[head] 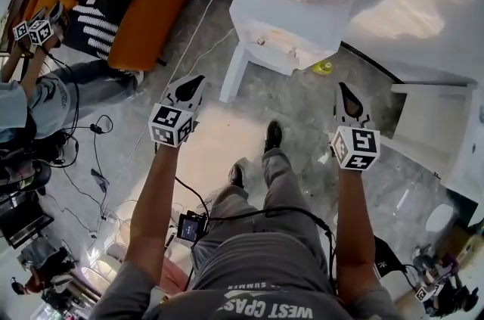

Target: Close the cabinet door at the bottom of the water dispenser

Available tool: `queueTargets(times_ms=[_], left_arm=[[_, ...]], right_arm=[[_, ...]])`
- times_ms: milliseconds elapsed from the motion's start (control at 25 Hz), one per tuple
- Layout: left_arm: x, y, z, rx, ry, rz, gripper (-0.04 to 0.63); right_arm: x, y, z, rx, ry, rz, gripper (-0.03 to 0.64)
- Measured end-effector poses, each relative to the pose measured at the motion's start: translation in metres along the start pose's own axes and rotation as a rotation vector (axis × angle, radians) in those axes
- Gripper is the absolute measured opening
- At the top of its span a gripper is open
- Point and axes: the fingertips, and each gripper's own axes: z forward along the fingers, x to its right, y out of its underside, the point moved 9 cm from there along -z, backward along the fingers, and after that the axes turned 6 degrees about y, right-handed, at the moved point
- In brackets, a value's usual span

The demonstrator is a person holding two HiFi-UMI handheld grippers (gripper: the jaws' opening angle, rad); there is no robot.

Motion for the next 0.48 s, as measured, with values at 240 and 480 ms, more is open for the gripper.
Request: queueTargets(times_ms=[240,480], left_arm=[[-0.016,0.051,0.04,-0.063,-0.013,-0.032,0.02],[-0.03,0.101,0.077,-0.09,-0.025,-0.074,0.02]], right_arm=[[0.006,0.046,0.032,-0.05,0.007,0.035,0.031],[0.004,0.094,0.065,-0.072,-0.004,0.055,0.032]])
